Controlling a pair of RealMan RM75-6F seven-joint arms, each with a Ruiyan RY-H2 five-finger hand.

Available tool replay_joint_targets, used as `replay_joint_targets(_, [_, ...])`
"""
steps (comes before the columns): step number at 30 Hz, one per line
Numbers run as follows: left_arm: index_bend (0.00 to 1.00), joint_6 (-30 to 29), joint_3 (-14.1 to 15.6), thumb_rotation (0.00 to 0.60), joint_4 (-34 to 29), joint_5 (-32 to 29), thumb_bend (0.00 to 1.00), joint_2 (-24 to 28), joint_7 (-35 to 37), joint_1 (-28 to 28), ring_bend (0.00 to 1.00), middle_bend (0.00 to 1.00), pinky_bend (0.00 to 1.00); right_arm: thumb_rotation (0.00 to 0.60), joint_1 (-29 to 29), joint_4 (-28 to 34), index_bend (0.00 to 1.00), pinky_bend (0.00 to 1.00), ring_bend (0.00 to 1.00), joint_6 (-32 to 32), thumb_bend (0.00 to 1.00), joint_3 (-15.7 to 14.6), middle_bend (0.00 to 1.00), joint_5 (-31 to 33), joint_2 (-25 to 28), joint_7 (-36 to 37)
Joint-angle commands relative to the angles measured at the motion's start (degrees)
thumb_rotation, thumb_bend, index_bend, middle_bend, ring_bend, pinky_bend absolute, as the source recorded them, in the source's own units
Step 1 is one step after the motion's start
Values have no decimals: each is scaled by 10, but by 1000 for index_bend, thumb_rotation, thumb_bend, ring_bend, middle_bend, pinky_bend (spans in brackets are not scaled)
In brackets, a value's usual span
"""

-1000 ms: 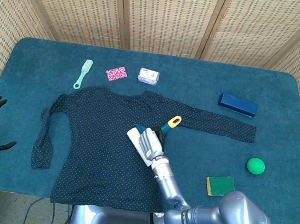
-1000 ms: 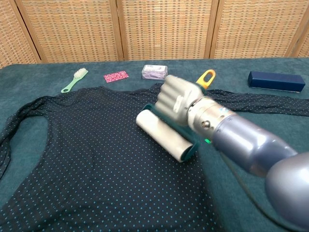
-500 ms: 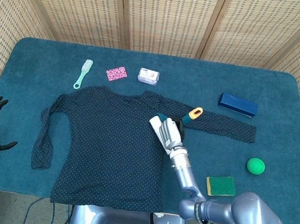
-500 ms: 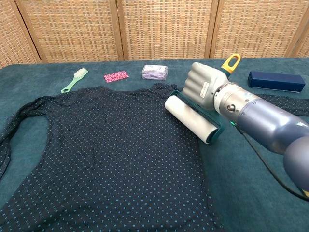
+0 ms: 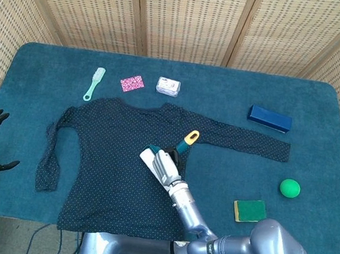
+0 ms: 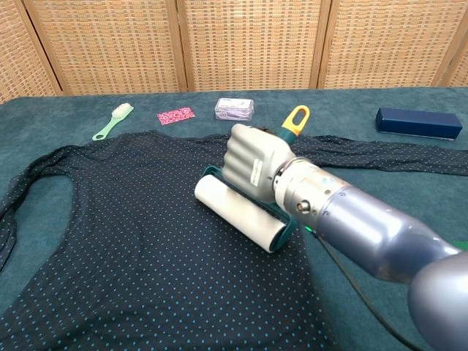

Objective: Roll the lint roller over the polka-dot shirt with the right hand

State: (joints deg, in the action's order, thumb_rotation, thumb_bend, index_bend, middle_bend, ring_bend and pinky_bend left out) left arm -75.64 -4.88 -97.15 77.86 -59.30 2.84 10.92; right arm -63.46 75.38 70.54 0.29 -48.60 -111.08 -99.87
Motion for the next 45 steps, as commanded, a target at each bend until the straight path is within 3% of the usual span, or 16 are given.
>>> replay_joint_targets(1, [0,0,0,600,0,1,0,0,0,0,0,0,0,600,-3,8,736,1000,1000,-1,859,0,1000,-7,-8,-9])
replay_joint_targets(16, [0,0,1,600,-1,2,0,-2,-5,1,0,0,0,600,0,42,736,1000,1000,-9,860,-16,1000,-40,-24,-30])
replay_joint_targets(24, [0,0,1,600,1,-1,0,-3,-5,1,0,0,0,600,16,10,735,1000,1000,-4,860,-19,1000,-44,-10,-24])
replay_joint_targets(34, [0,2,1,600,-1,-3,0,-6,-16,3,0,0,0,600,56,-75,730,1000,1000,9,859,-22,1000,-49,25,-1])
replay_joint_targets(45, [0,3,2,600,-1,-4,0,-11,-27,5,0,0,0,600,86,-117,721,1000,1000,6,861,-7,1000,-51,27,19])
